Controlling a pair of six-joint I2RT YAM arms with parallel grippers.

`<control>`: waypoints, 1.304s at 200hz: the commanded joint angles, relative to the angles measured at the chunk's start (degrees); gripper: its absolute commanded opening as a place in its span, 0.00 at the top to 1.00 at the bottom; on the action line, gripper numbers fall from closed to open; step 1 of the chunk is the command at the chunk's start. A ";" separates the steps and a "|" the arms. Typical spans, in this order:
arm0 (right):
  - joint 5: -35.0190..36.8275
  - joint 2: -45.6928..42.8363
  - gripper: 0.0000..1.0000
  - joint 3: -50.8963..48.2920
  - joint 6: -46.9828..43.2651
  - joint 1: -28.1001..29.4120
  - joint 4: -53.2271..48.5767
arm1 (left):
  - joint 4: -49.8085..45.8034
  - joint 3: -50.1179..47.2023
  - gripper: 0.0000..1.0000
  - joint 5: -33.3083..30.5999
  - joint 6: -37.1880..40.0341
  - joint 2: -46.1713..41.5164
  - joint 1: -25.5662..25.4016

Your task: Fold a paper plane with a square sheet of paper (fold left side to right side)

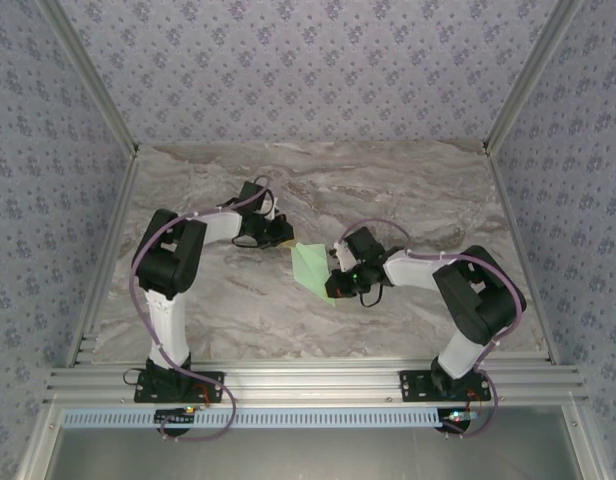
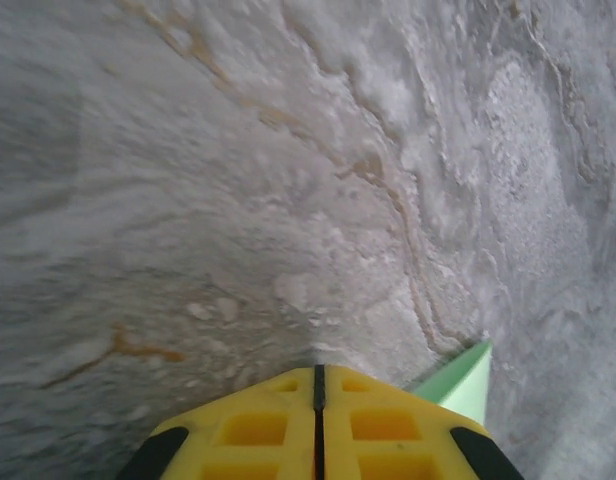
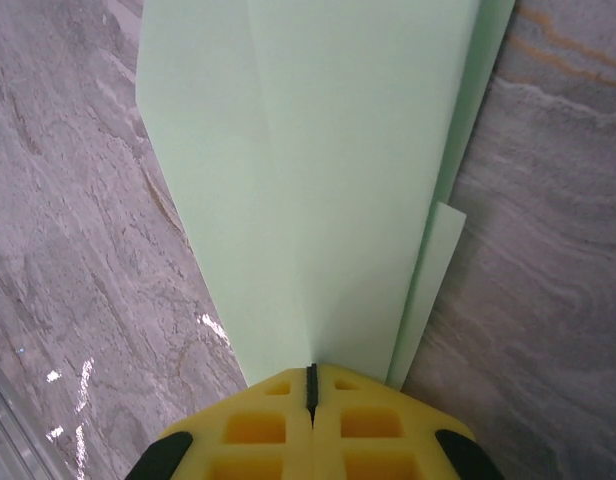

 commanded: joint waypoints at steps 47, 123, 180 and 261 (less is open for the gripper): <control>2.56 3.05 1.00 -2.77 -0.09 0.50 -10.77 | 8.42 -10.00 0.90 -3.14 -3.97 -13.93 -6.58; 3.14 1.79 1.00 -2.59 0.05 0.84 -10.98 | 11.24 -7.68 0.90 -5.24 -7.28 -2.92 -14.50; 0.50 -8.47 0.99 -2.62 2.05 0.45 -9.99 | 9.66 -9.82 0.91 -8.45 -7.00 -1.50 -14.45; -3.79 -4.06 0.99 1.27 3.80 -0.05 -5.90 | 9.58 -10.52 0.91 -8.75 -6.91 -2.03 -14.44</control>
